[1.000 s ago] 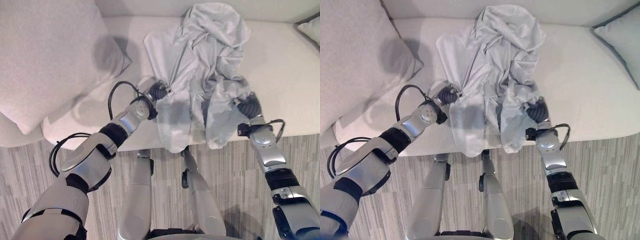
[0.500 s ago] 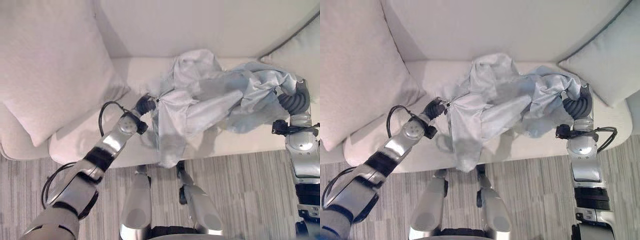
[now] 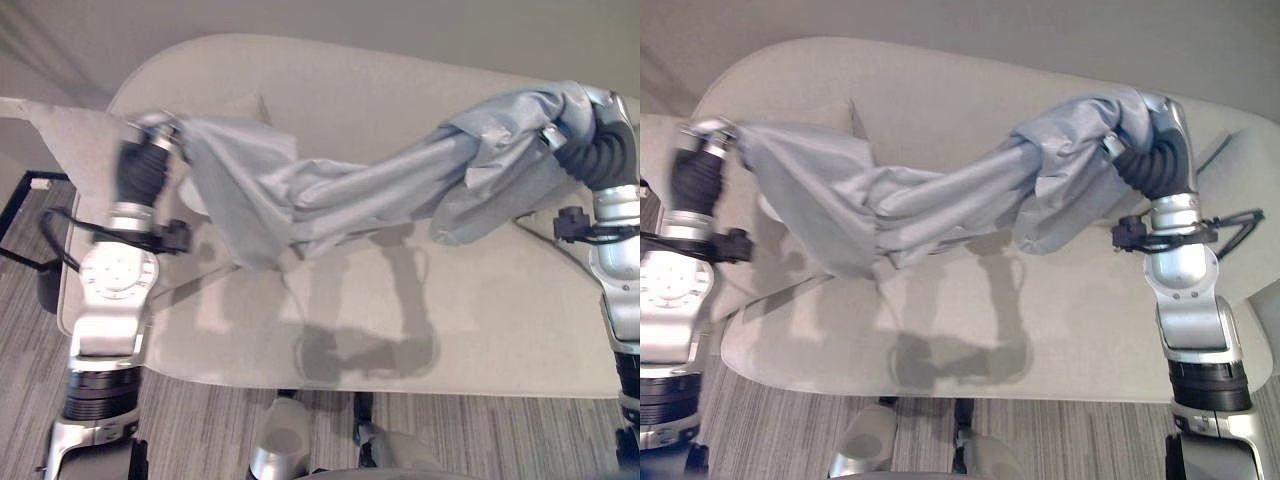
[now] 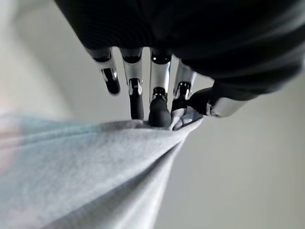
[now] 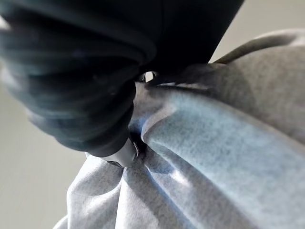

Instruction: Hang the clothes on the sofa on the clothes rack.

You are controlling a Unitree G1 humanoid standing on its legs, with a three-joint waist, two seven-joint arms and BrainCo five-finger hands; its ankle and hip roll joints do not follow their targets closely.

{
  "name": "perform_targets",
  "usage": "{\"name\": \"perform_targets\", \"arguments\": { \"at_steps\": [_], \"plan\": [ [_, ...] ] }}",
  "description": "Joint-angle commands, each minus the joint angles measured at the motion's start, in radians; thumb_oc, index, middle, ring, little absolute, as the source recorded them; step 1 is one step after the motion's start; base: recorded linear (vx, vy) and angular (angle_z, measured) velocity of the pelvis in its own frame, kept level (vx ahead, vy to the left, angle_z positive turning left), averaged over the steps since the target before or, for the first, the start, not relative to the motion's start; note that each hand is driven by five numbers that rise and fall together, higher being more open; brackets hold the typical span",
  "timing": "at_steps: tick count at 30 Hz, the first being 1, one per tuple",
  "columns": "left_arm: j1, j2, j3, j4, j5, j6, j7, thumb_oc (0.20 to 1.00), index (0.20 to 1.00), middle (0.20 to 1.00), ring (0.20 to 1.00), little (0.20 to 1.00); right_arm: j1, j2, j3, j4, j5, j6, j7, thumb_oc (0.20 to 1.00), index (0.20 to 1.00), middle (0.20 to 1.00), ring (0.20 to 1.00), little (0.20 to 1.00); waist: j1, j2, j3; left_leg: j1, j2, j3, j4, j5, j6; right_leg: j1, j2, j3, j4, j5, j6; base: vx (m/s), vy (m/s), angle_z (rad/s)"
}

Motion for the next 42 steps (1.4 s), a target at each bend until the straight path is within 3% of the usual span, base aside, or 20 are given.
{"name": "perform_targets", "arguments": {
  "at_steps": [1,7,9,11,14,16,20,23,27,31,32,34,38,40,41,42],
  "plan": [
    [0.048,0.062,-0.025,0.006,0.049,-0.08,0.042,0.2,0.2,0.2,0.2,0.2,-0.022,-0.036,0.035,-0.001,0.054,-0.036,-0.029,0.2,0.2,0.2,0.2,0.2,0.023,0.015,-0.201,-0.027,0.063,0.013,-0.099,0.056,0.04,0.001,0.011,-0.03,0.002,-0.007,-0.024,-0.02,-0.09,0.13],
    [0.02,0.154,0.089,0.014,0.106,-0.093,0.11,0.2,0.2,0.2,0.2,0.2,-0.137,-0.064,0.077,0.014,0.063,-0.023,-0.056,0.2,0.2,0.2,0.2,0.2,0.062,0.025,-0.221,-0.057,0.064,0.0,-0.099,0.08,0.036,0.028,0.027,-0.039,0.002,-0.027,-0.024,-0.03,-0.078,0.21],
    [-0.001,0.186,0.113,0.019,0.14,-0.091,0.132,0.2,0.2,0.2,0.2,0.2,-0.177,-0.061,0.084,0.031,0.065,-0.018,-0.076,0.2,0.2,0.2,0.2,0.2,0.068,0.027,-0.206,-0.069,0.062,0.032,-0.099,0.088,0.032,0.038,0.024,-0.058,0.002,-0.029,-0.019,-0.05,-0.012,0.3],
    [-0.048,0.223,0.111,0.037,0.168,-0.091,0.153,0.2,0.2,0.2,0.2,0.2,-0.221,-0.076,0.116,0.057,0.072,-0.011,-0.087,0.2,0.2,0.2,0.2,0.2,0.069,0.033,-0.199,-0.039,0.07,0.072,-0.099,0.086,0.025,0.045,0.015,-0.086,0.002,-0.02,-0.011,-0.01,0.063,0.55],
    [-0.08,0.26,0.124,0.061,0.188,-0.091,0.179,0.2,0.2,0.2,0.2,0.2,-0.261,-0.082,0.165,0.078,0.075,-0.002,-0.081,0.2,0.2,0.2,0.2,0.2,0.073,0.036,-0.204,0.036,0.092,0.077,-0.084,0.054,0.024,0.049,-0.006,-0.105,0.002,-0.011,-0.007,-0.03,0.118,0.59],
    [-0.082,0.273,0.138,0.076,0.199,-0.087,0.191,0.2,0.2,0.2,0.2,0.2,-0.271,-0.084,0.177,0.087,0.072,-0.002,-0.081,0.2,0.2,0.2,0.2,0.2,0.066,0.037,-0.203,0.062,0.113,0.082,-0.065,0.045,0.025,0.046,-0.016,-0.115,0.002,-0.007,-0.004,-0.04,0.097,0.16],
    [-0.129,0.333,0.143,0.152,0.21,-0.083,0.227,0.2,0.2,0.2,0.2,0.2,-0.314,-0.099,0.225,0.129,0.075,0.003,-0.093,0.2,0.2,0.2,0.2,0.2,0.035,0.043,-0.209,0.147,0.235,0.115,-0.037,0.07,0.018,0.039,-0.071,-0.161,0.002,0.014,0.016,-0.05,0.238,0.24],
    [-0.15,0.365,0.144,0.2,0.211,-0.075,0.241,0.2,0.2,0.2,0.2,0.2,-0.312,-0.098,0.227,0.145,0.07,0.005,-0.103,0.2,0.2,0.2,0.2,0.2,0.033,0.043,-0.209,0.173,0.278,0.102,-0.045,0.089,0.012,0.041,-0.105,-0.168,0.002,0.02,0.021,-0.05,0.286,0.37],
    [-0.173,0.408,0.135,0.249,0.219,-0.077,0.256,0.2,0.2,0.2,0.2,0.2,-0.313,-0.101,0.215,0.169,0.065,0.0,-0.11,0.2,0.2,0.2,0.2,0.2,0.043,0.042,-0.223,0.183,0.236,0.054,-0.099,0.076,-0.003,0.029,-0.149,-0.153,0.002,0.016,0.011,-0.12,0.429,0.48],
    [-0.242,0.429,0.083,0.281,0.22,-0.074,0.272,0.2,0.2,0.2,0.2,0.2,-0.289,-0.065,0.184,0.172,0.044,0.013,-0.117,0.2,0.2,0.2,0.2,0.2,0.049,0.024,-0.231,0.154,0.132,0.06,-0.099,-0.018,-0.015,0.009,-0.247,-0.167,0.002,0.009,0.001,-0.15,0.532,0.11],
    [-0.276,0.458,0.06,0.299,0.226,-0.073,0.285,0.2,0.2,0.2,0.2,0.2,-0.305,-0.058,0.199,0.182,0.032,0.028,-0.124,0.2,0.2,0.2,0.2,0.2,0.057,0.022,-0.216,0.157,0.109,0.084,-0.099,-0.036,-0.019,0.003,-0.28,-0.197,0.002,0.022,0.007,-0.13,0.387,0.09],
    [-0.311,0.475,0.035,0.303,0.238,-0.068,0.298,0.2,0.2,0.2,0.2,0.2,-0.32,-0.047,0.211,0.185,0.03,0.036,-0.123,0.2,0.2,0.2,0.2,0.2,0.064,0.019,-0.196,0.162,0.093,0.093,-0.099,-0.031,-0.019,0.018,-0.283,-0.206,0.002,0.032,0.009,-0.13,0.343,-0.16],
    [-0.382,0.44,-0.042,0.311,0.229,-0.076,0.3,0.2,0.2,0.2,0.2,0.2,-0.322,-0.077,0.205,0.184,0.016,0.039,-0.14,0.2,0.2,0.2,0.2,0.2,0.07,0.018,-0.155,0.109,0.002,0.064,-0.099,-0.003,0.025,0.059,-0.095,-0.076,0.138,0.009,-0.005,-0.21,0.266,-0.04],
    [-0.396,0.438,-0.056,0.318,0.219,-0.082,0.296,0.2,0.2,0.2,0.2,0.2,-0.324,-0.111,0.206,0.183,0.023,0.036,-0.14,0.2,0.2,0.2,0.2,0.2,0.073,0.0,-0.169,0.069,-0.043,0.047,-0.099,0.011,0.043,0.074,-0.002,-0.039,0.141,0.007,-0.005,-0.14,0.159,0.64],
    [-0.377,0.436,-0.039,0.325,0.221,-0.083,0.298,0.2,0.2,0.2,0.2,0.2,-0.311,-0.139,0.199,0.182,0.024,0.032,-0.146,0.2,0.2,0.2,0.2,0.2,0.074,-0.023,-0.187,0.048,-0.091,0.033,-0.099,0.005,0.059,0.075,0.054,-0.023,0.084,-0.008,-0.024,-0.09,0.163,0.59],
    [-0.374,0.434,-0.035,0.329,0.218,-0.085,0.299,0.2,0.2,0.2,0.2,0.2,-0.315,-0.146,0.196,0.188,0.026,0.031,-0.15,0.2,0.2,0.2,0.2,0.2,0.075,-0.03,-0.195,0.044,-0.103,0.027,-0.099,0.002,0.063,0.083,0.057,-0.022,0.04,-0.027,-0.037,-0.05,0.117,0.45]
  ]
}}
